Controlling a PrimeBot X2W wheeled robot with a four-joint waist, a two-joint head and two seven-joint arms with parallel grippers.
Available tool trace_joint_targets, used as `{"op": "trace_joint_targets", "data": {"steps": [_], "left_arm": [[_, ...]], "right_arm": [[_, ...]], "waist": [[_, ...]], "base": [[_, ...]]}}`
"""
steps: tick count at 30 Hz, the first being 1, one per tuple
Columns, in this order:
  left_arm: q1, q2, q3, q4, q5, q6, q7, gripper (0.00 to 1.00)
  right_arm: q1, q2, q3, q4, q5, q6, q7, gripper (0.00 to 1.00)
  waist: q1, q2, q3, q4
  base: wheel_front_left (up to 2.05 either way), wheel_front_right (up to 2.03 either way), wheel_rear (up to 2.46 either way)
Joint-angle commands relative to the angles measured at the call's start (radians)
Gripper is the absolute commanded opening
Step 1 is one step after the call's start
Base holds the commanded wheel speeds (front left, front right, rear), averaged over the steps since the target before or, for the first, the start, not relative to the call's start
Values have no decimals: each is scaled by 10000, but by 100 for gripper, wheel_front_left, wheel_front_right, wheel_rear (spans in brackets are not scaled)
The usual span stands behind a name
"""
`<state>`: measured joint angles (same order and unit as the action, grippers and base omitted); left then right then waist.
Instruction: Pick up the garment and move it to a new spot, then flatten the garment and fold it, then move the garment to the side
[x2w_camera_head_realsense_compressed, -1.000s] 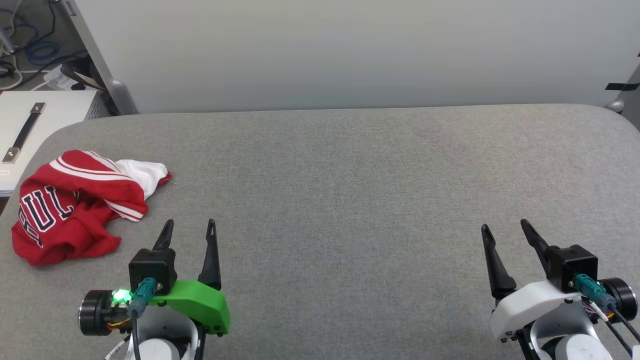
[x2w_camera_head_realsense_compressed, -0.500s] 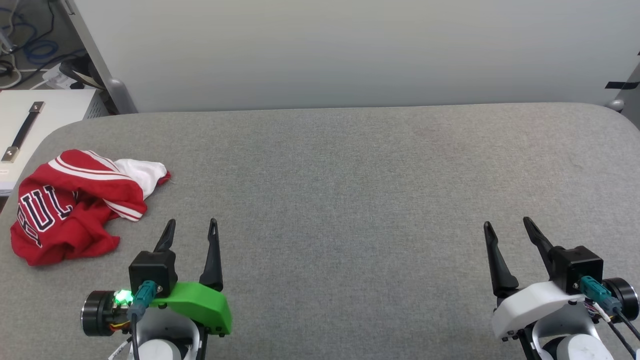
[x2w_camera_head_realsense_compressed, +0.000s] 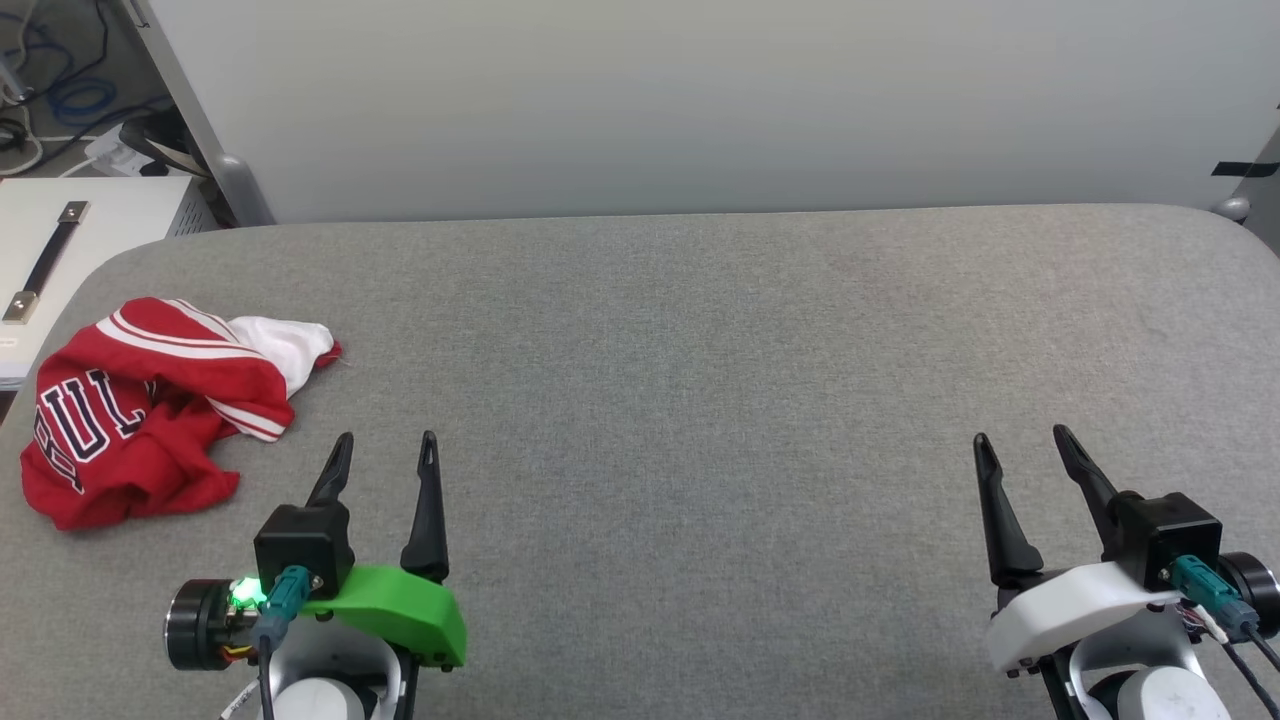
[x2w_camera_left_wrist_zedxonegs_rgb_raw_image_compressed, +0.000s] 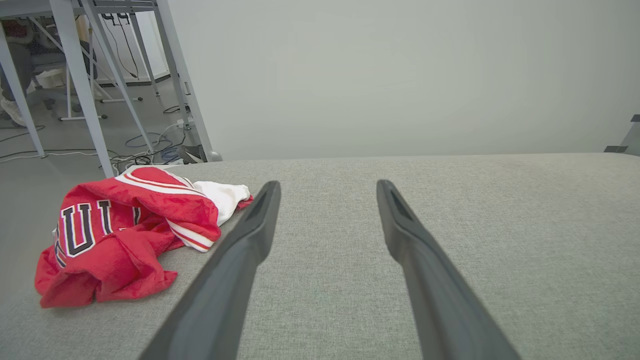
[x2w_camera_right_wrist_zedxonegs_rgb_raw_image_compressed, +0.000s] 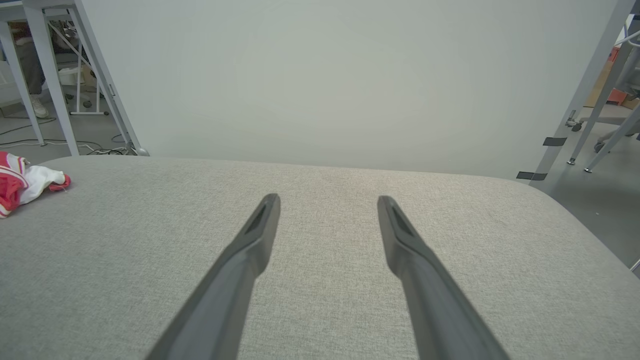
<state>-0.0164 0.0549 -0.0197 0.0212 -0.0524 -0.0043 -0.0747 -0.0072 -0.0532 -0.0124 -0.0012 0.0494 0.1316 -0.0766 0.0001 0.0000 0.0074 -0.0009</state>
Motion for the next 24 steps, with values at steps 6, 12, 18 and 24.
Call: {"op": "trace_joint_targets", "data": {"steps": [6,12,18,24], "left_arm": [[98,-18,-44,-13,-137,-36,-219,100],[135,-20,-122,190,-202,-68,-347,100],[128,-22,-176,302,-289,-89,-471,100],[160,-24,-234,374,-373,-98,-599,100]], "right_arm": [[-18,11,-37,-100,172,-3,-222,100],[0,13,-11,8,201,-4,-349,100],[-16,14,-56,51,238,-4,-471,100],[0,16,-86,91,261,-5,-598,100]], "waist": [[0,0,-2,-2],[0,0,-8,-6],[0,0,-9,0],[0,0,-31,11]], "base": [[0,0,0],[0,0,0],[0,0,0],[0,0,0]]}}
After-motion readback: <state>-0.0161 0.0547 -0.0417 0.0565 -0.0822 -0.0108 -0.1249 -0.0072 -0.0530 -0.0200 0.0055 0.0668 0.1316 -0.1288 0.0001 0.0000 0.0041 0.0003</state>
